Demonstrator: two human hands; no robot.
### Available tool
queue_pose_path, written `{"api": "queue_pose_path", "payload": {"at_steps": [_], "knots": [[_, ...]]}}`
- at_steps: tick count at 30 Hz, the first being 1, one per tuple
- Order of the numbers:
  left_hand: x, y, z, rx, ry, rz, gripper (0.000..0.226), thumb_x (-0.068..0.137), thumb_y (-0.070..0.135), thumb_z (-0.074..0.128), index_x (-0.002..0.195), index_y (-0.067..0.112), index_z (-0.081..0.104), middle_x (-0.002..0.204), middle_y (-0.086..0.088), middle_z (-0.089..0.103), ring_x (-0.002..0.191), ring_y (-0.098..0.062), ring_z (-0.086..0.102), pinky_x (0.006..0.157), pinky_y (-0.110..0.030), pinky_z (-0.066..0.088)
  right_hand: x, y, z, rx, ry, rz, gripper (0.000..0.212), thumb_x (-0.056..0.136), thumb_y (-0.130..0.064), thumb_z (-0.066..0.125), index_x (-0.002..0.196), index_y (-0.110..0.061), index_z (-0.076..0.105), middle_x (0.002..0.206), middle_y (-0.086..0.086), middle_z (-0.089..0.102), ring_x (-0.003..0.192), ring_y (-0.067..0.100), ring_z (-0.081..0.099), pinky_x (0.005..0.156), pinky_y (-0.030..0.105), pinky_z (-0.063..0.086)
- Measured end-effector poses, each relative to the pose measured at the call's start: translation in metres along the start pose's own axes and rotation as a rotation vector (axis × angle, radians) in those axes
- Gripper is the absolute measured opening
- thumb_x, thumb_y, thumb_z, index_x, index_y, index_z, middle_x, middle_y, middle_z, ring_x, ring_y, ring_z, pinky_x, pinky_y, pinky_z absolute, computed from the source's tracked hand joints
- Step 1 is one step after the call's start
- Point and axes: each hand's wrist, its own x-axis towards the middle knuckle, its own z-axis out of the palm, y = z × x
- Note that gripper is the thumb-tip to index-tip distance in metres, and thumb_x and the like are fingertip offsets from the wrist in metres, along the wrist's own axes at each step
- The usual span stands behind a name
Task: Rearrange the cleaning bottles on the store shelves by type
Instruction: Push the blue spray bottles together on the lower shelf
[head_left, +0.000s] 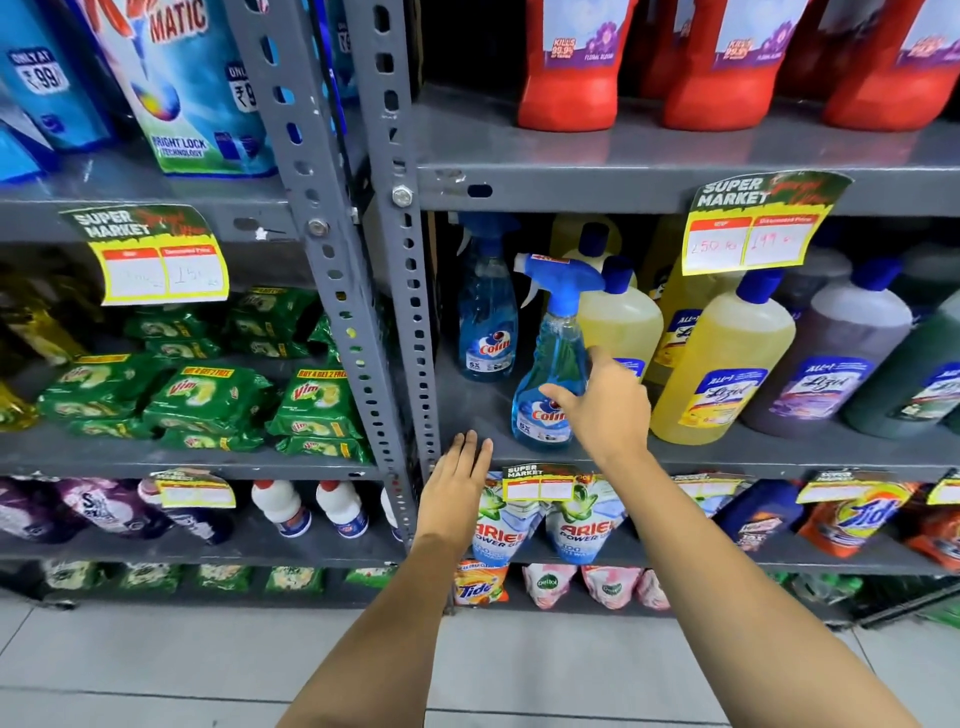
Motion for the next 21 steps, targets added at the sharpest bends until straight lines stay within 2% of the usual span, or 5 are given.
{"api": "queue_pose_path", "payload": {"at_steps": [3,8,17,21], "knots": [[-0.001,0.002,0.000,-0.011,-0.002,-0.013,0.088,0.087,-0.005,0.050,0.150,0.013,-0.008,0.161,-0.011,0.001,0.147,-0.025,0.000,0.119,-0.035,0.008,0.000,0.000,0.002,0.087,0.001,-0.006,0.050,0.079,-0.043,0.076,0.109,-0.009,0.055,0.094,0.010,0.071,0.086,0.034,0.066,0.061,0.030,0.040],[-0.003,0.005,0.001,0.017,0.003,-0.015,0.081,0.089,-0.001,0.043,0.150,0.011,-0.010,0.161,-0.012,-0.002,0.147,-0.027,-0.002,0.119,-0.036,0.003,0.000,-0.001,0.011,0.162,0.015,-0.038,0.047,0.080,-0.040,0.076,0.111,-0.009,0.058,0.097,0.010,0.072,0.088,0.032,0.067,0.070,0.037,0.052],[-0.005,0.001,0.003,0.039,-0.012,0.006,0.080,0.088,0.006,0.043,0.150,0.008,-0.007,0.160,-0.015,-0.002,0.147,-0.029,-0.001,0.120,-0.038,0.005,0.014,-0.025,0.036,0.183,-0.035,-0.062,0.046,0.082,-0.039,0.074,0.110,-0.009,0.055,0.097,0.012,0.072,0.086,0.034,0.069,0.068,0.043,0.058],[-0.005,0.001,0.002,0.049,-0.024,0.013,0.082,0.088,0.007,0.045,0.150,0.007,-0.009,0.160,-0.015,-0.004,0.147,-0.028,-0.002,0.120,-0.037,0.003,0.028,-0.034,0.045,0.208,-0.107,-0.068,0.054,0.082,-0.038,0.074,0.123,-0.011,0.054,0.106,0.012,0.072,0.093,0.033,0.069,0.073,0.041,0.058]]}}
